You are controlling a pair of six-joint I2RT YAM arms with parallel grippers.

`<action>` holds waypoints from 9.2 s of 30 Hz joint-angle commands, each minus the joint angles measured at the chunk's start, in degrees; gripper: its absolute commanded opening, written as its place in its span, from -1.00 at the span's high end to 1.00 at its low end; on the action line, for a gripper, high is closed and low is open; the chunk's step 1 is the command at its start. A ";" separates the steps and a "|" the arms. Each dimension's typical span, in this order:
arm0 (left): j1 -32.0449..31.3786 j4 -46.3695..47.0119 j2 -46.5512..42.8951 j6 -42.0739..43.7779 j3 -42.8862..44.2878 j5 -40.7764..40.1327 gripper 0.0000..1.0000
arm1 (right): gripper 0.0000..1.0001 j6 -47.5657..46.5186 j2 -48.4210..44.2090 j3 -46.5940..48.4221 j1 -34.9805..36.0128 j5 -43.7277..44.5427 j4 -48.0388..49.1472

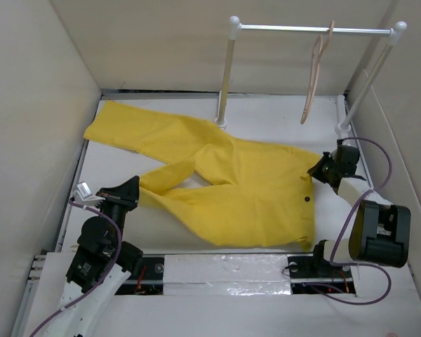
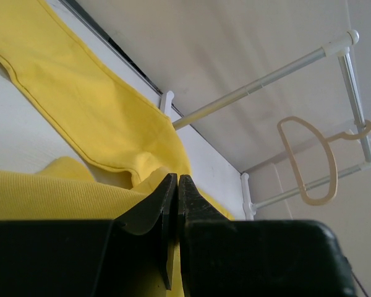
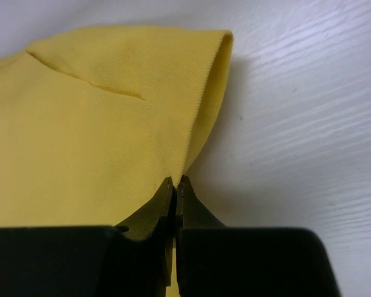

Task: Place the trousers on the hanger
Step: Flatten out the trousers at the center of the board, then fold the trousers at the center of the board.

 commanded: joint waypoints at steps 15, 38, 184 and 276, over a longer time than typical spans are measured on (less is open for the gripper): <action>0.29 -5.09 -13.56 -1.69 2.58 3.25 1.00 | 0.37 -0.24 8.25 23.53 -1.78 26.09 -3.66; 0.29 -1.15 7.84 12.36 10.73 17.65 -0.11 | 0.83 0.74 -10.48 4.98 56.24 22.84 7.15; -18.69 6.50 10.34 31.00 23.75 -19.42 1.00 | -0.52 0.29 -17.00 -6.45 -10.55 8.80 -0.94; -49.97 -5.05 9.72 29.92 31.78 -70.75 1.00 | 1.00 3.46 -32.63 15.34 -20.94 9.57 -22.90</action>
